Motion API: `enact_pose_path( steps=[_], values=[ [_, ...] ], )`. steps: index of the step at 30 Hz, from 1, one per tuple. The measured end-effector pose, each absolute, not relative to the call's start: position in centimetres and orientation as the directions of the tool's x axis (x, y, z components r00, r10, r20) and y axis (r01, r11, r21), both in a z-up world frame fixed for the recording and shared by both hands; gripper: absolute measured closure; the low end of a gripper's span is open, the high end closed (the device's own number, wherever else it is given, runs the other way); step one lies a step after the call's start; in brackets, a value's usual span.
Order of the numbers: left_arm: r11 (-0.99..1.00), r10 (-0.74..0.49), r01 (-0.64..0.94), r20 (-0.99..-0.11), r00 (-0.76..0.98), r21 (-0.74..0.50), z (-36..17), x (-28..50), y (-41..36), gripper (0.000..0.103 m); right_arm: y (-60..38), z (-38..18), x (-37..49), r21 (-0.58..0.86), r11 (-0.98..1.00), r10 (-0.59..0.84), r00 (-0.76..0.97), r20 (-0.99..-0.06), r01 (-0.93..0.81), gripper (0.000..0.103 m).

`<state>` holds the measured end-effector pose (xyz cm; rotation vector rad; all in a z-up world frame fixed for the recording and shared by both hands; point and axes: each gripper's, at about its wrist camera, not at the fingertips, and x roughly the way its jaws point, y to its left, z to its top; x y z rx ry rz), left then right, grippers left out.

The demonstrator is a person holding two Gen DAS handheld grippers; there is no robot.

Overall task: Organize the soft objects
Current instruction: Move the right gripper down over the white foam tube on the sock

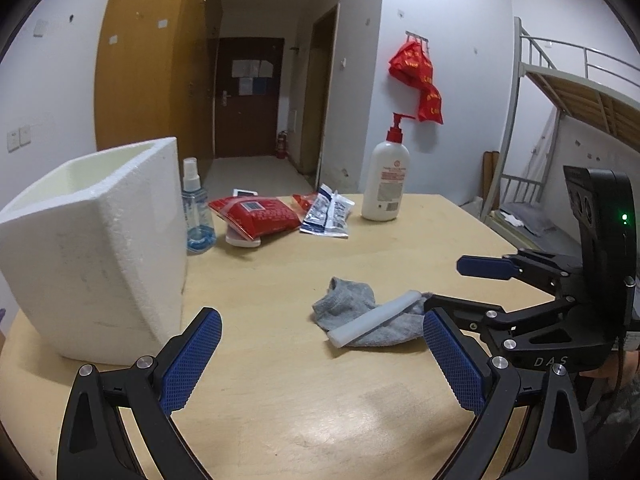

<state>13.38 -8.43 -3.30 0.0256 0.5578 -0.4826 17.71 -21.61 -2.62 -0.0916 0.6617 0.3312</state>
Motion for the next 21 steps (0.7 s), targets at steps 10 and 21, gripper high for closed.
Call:
enact_pose_path(
  steps=[10,21],
  values=[
    [0.886,-0.447,0.439,-0.527,0.722,-0.151,-3.3,14.4,-7.4,0.002,-19.9,-3.8,19.1,-0.012,0.908,0.301,0.672,-0.676,-0.419,0.031],
    [0.884,-0.449,0.437,-0.560,0.696,-0.165,-4.1,15.2,-7.0,0.002,-17.9,-5.8,21.2,0.001,0.861,0.336,0.567,-0.752,-0.509,0.050]
  ],
)
